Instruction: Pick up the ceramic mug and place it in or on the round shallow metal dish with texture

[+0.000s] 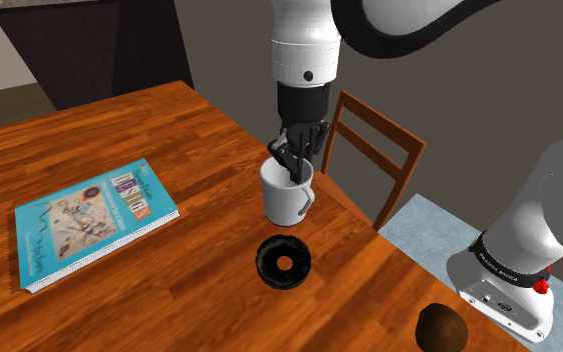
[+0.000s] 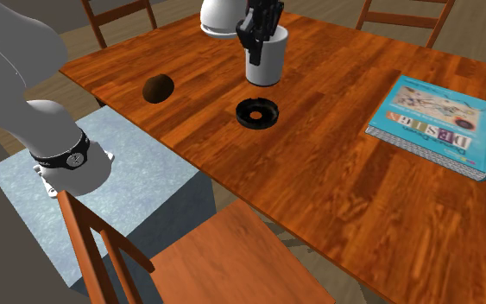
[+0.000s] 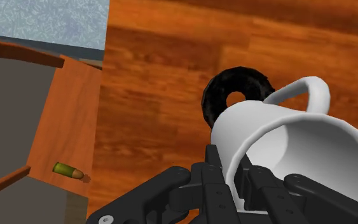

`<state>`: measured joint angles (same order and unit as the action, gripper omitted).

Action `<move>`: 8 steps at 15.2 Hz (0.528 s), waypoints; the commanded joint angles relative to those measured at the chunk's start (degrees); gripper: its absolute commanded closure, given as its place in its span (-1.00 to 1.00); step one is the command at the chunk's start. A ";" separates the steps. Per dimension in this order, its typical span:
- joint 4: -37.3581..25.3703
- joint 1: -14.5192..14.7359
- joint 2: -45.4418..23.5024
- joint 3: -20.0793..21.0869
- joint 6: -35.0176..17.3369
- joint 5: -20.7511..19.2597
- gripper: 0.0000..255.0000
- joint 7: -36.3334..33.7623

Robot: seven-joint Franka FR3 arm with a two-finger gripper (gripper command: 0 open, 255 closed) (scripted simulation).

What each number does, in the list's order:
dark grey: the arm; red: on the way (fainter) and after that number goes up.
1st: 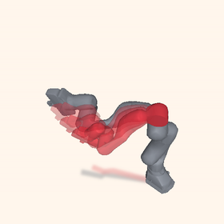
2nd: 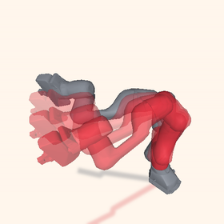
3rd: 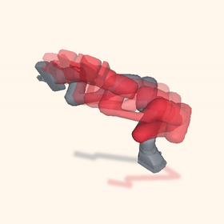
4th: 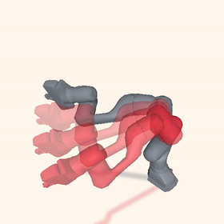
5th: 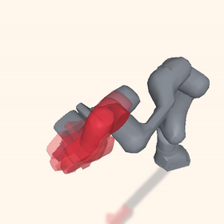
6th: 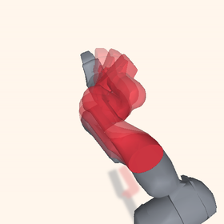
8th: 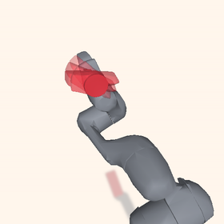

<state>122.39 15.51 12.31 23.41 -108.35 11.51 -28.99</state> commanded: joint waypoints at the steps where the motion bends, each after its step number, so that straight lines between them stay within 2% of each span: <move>1: 0.98 1.28 1.63 1.42 0.19 1.10 1.00 -2.29; 3: 1.30 2.46 2.63 2.88 0.41 1.96 1.00 -4.59; 8: 4.35 2.55 1.70 3.37 -3.51 2.01 1.00 -4.38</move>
<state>126.11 18.01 14.23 26.62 -110.98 13.50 -33.32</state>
